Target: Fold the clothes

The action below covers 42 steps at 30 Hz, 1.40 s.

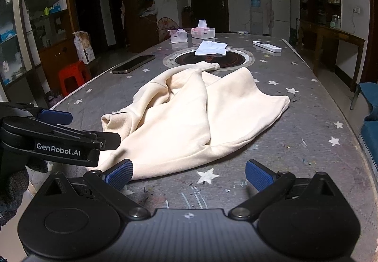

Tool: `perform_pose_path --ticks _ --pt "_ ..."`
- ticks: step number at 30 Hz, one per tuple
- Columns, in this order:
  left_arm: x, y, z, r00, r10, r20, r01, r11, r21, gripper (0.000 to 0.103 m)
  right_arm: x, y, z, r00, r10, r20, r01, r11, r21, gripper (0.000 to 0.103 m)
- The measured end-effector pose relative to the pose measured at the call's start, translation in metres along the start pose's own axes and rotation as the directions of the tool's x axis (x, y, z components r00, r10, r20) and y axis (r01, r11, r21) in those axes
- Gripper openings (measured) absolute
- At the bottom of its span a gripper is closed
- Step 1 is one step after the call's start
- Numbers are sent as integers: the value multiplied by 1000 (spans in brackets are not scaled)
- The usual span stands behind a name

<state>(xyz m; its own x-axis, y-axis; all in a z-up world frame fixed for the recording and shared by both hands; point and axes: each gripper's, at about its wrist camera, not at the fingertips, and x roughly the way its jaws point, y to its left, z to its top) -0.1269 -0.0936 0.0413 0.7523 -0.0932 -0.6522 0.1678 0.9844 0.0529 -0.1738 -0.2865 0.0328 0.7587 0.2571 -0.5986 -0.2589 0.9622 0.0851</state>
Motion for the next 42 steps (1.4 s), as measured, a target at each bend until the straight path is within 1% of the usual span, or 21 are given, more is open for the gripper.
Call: perform_pose_path --ticks 5,8,10,19,22,27,32,37,41,42 --pt "2 0 3 1000 -2 2 2 1000 3 103 2 0 3 1000 2 -2 -2 1000 1 102" --pt "5 1 5 1000 -3 4 3 1000 7 103 5 0 5 1000 6 -6 -6 1000 1 98" --pt "7 2 8 1000 -4 3 4 1000 7 103 8 0 7 1000 5 -10 -5 1000 -1 98" --pt "22 11 24 1000 -4 9 4 1000 4 103 24 -7 25 1000 5 -12 -5 1000 1 91" --pt "31 15 33 1000 1 8 -1 1000 7 103 33 -11 34 1000 2 -12 -2 1000 -1 87" --pt "48 18 47 1000 8 8 -8 1000 21 103 48 -18 48 1000 5 -13 -5 1000 6 83" --pt "66 18 61 1000 -4 5 4 999 37 102 65 -25 60 1000 15 -23 -14 1000 26 74" --pt "87 20 76 1000 -21 -4 21 999 40 98 85 -29 74 999 33 -40 -32 999 26 70" --pt "103 21 84 999 -30 -23 31 999 43 98 102 -27 82 997 46 -57 -44 999 24 67" --pt "106 20 85 999 -32 -24 33 998 50 97 106 -27 84 997 50 -61 -48 999 24 64"
